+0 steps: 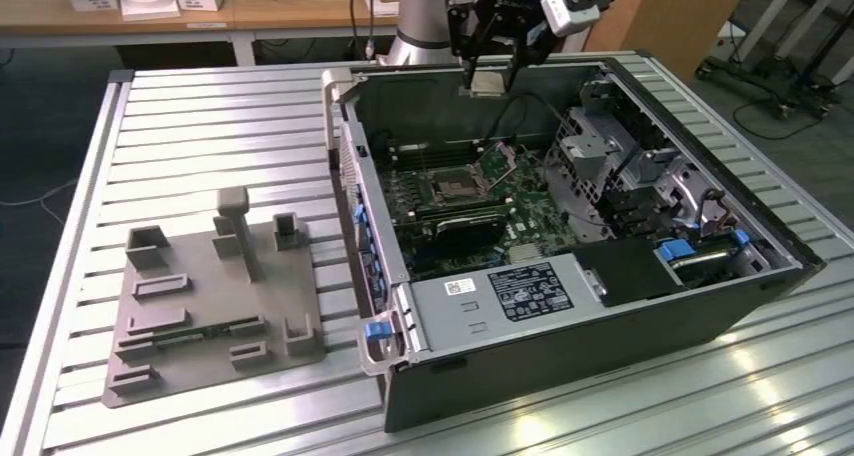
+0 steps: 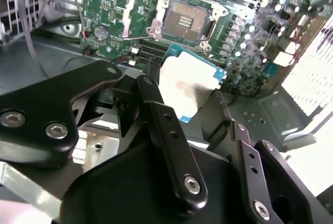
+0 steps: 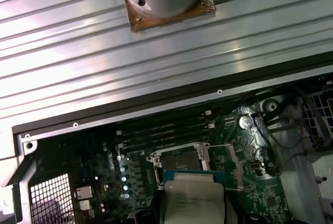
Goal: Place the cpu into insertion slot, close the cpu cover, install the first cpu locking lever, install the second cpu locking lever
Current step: 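Place the cpu into insertion slot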
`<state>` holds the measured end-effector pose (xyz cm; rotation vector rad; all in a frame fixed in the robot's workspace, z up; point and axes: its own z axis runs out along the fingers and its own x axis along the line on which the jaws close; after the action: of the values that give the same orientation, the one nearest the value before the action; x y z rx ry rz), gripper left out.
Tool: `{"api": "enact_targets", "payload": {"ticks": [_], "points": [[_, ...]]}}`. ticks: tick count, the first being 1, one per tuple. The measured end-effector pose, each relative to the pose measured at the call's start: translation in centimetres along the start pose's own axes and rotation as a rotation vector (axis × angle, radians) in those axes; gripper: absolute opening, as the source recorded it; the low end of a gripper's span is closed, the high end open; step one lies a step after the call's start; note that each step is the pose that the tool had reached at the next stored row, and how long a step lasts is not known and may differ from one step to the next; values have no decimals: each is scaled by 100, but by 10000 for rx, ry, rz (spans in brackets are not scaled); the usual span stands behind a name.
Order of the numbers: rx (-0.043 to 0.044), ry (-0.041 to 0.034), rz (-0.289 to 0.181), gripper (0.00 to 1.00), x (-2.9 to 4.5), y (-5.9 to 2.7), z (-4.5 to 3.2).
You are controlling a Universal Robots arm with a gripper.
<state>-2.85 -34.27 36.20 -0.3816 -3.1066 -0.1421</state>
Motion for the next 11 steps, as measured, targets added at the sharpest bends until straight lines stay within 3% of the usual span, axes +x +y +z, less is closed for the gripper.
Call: {"api": "enact_targets", "payload": {"ticks": [3, 11], "points": [[-9, -28, 323, 54, 7, -2, 2], [-9, -31, 341, 54, 7, -2, 3]]}}
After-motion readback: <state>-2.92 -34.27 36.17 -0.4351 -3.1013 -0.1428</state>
